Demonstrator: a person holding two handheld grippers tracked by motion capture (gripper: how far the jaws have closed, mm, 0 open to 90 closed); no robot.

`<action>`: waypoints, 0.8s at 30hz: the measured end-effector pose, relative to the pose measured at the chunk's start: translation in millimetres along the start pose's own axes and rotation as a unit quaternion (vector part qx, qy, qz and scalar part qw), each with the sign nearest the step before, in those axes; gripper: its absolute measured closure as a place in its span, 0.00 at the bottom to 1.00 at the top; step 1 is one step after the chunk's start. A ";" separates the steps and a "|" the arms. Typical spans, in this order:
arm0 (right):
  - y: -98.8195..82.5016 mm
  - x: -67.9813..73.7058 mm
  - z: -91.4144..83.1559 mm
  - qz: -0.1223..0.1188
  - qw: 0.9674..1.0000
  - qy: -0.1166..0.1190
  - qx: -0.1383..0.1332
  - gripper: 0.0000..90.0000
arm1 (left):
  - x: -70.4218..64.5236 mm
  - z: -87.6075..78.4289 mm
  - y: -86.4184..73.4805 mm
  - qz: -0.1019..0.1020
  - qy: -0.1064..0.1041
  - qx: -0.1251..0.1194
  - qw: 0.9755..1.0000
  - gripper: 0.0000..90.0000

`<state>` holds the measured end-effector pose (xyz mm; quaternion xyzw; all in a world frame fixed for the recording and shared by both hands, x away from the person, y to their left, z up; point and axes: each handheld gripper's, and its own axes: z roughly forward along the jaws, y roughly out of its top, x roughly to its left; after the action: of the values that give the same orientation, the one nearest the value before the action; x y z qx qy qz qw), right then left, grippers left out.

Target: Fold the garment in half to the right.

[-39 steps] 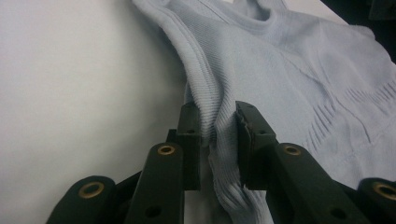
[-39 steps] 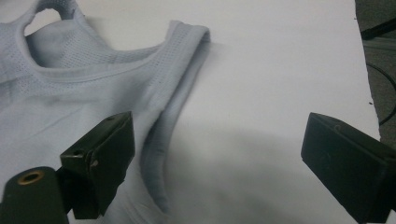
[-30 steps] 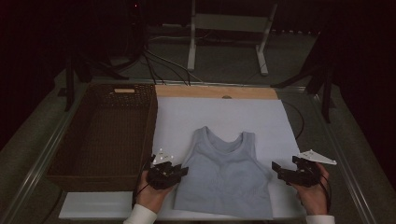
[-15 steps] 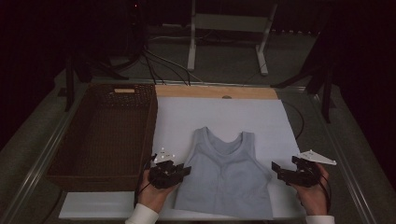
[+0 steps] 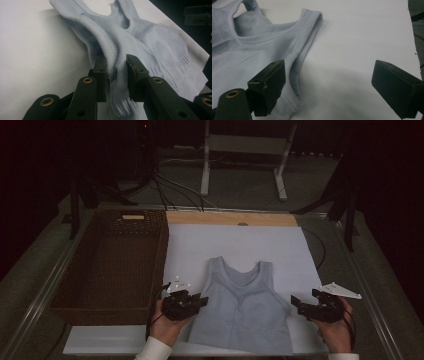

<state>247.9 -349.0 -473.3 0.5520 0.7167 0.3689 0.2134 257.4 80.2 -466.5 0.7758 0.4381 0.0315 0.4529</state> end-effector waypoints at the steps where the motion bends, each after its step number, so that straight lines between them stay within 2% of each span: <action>1: -0.1 -0.1 -0.2 0.001 1.000 0.000 0.000 0.13 | -0.8 0.1 0.9 0.000 -0.002 -0.001 1.000 0.81; 10: -0.6 0.9 -0.8 -0.001 1.000 0.002 -0.001 0.13 | -9.7 3.2 11.6 0.007 -0.013 -0.004 1.000 0.81; 24: -0.6 -0.2 -1.6 0.001 1.000 0.002 -0.005 0.13 | -29.2 14.6 28.4 0.032 -0.035 -0.006 0.999 0.81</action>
<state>246.4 -349.7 -472.7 0.5507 0.7147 0.3739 0.2149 264.5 43.8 -444.2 0.7872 0.3967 0.0211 0.4717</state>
